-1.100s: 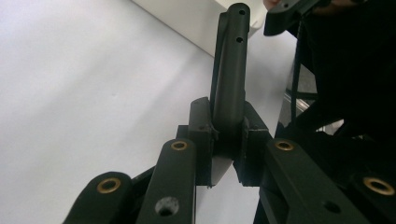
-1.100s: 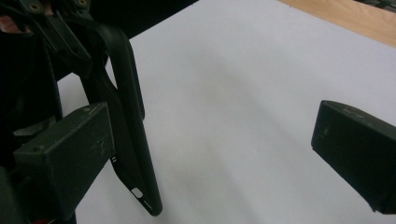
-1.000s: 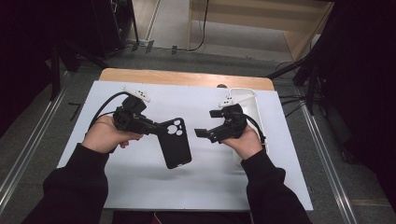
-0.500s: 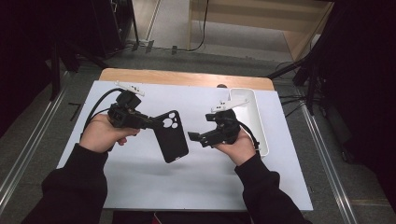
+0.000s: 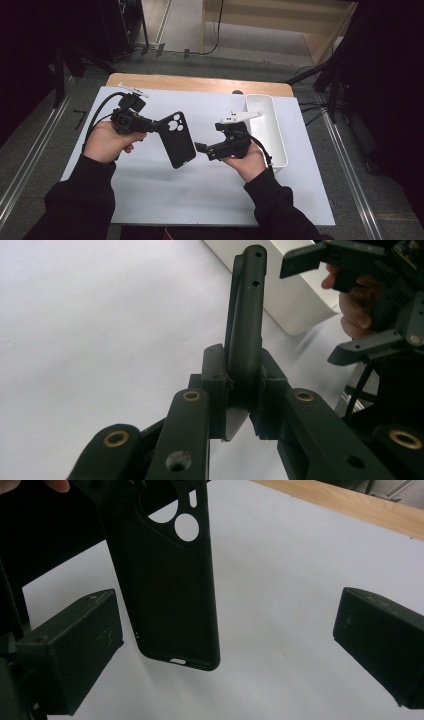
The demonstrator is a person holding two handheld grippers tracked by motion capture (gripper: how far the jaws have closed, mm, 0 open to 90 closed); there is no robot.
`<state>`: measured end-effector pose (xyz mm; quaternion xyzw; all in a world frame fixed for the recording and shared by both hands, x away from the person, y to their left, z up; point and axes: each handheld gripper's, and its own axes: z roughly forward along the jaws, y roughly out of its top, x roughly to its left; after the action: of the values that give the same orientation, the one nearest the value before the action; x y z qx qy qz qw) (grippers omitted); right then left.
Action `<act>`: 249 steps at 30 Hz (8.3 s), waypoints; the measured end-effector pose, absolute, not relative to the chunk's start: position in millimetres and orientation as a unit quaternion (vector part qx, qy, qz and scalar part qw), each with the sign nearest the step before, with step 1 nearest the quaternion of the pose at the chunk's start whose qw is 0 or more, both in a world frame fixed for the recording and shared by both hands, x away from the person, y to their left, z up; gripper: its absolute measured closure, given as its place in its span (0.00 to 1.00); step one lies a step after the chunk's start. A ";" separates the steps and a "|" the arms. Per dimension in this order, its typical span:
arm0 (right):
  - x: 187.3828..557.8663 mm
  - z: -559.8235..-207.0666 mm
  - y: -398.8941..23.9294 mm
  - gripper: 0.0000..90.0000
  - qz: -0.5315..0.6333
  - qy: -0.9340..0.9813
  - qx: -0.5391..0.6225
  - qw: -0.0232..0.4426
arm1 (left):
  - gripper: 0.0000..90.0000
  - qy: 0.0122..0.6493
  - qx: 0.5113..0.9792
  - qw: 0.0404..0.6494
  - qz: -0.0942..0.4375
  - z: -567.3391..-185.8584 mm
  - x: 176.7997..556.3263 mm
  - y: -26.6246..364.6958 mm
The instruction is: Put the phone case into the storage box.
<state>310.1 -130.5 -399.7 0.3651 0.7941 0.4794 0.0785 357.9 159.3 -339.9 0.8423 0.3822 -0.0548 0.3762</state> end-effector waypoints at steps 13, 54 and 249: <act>306.0 -410.1 -109.4 0.00 0.465 0.798 0.376 0.072 | 0.88 0.421 0.831 0.360 -0.045 -342.8 359.0 153.6; 300.6 -416.2 -78.6 0.00 0.463 0.779 0.408 0.117 | 0.88 0.421 0.828 0.362 -0.072 -350.5 348.7 126.2; 330.5 -346.0 -193.1 0.14 0.491 0.795 0.350 0.072 | 0.32 0.326 0.851 0.412 0.021 -449.0 280.0 213.4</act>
<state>330.5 -193.1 -346.0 0.3502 0.7947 0.4906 0.0719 280.0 213.4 -449.0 0.8507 0.3255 0.0214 0.4122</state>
